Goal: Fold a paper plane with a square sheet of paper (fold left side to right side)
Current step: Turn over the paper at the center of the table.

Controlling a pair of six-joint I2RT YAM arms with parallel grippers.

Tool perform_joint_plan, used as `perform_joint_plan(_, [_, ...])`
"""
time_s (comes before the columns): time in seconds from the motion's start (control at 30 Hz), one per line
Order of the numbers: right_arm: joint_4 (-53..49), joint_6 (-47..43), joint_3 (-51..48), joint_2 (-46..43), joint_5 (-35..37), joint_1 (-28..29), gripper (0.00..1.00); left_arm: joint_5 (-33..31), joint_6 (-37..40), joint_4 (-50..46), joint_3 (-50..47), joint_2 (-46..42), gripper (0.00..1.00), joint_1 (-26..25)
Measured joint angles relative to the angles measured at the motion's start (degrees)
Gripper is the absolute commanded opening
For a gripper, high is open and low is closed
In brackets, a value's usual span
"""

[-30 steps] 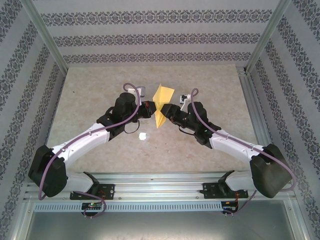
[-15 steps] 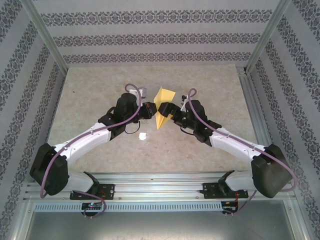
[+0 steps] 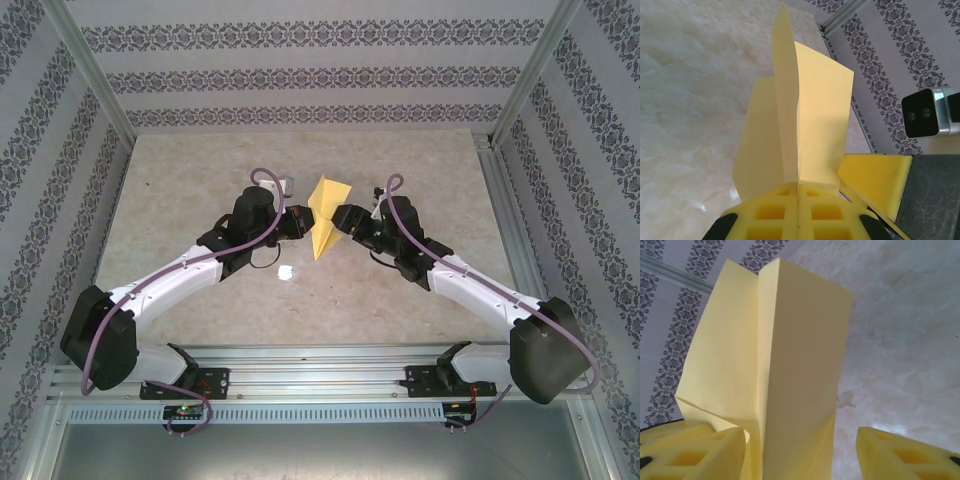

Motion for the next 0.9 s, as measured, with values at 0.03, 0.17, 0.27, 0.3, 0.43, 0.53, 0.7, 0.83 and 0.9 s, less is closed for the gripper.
perform_joint_plan(0.03, [0.22,0.22,0.20,0.22,-0.17,-0.13,0.45,0.00,0.00,-0.02,0.00,0.00,0.01,0.00])
perform_joint_plan(0.17, [0.44,0.52,1.73,1.53,-1.11,-0.24,0.40,0.00,0.00,-0.02,0.00,0.02,0.01,0.00])
perform_joint_plan(0.27, [0.79,0.59,2.38,2.12,-1.62,-0.24,0.31,0.00,0.00,0.00,0.00,0.28,0.01,0.00])
perform_joint_plan(0.3, [0.85,0.74,2.56,2.32,-1.73,-0.24,0.28,0.00,0.00,0.00,0.00,0.42,0.01,0.00])
perform_joint_plan(0.43, [1.03,1.05,2.93,3.23,-2.14,-0.20,0.12,0.02,0.00,0.00,0.00,1.09,0.02,0.00])
perform_joint_plan(0.53, [0.74,0.55,3.15,3.63,-2.36,-0.20,0.02,0.20,0.00,0.00,0.00,1.20,0.04,0.00])
perform_joint_plan(0.7, [-1.81,-2.45,4.79,3.63,-2.25,-0.20,0.00,0.31,0.42,0.00,0.00,1.20,0.41,0.00])
perform_joint_plan(0.83, [-6.93,-8.63,7.72,3.58,-0.22,-0.20,0.00,0.70,0.37,-1.29,0.09,0.57,0.78,0.28])
perform_joint_plan(0.9, [-10.38,-14.16,9.49,3.30,2.23,-0.07,0.00,0.83,1.33,-5.14,0.31,-1.84,0.89,1.49])
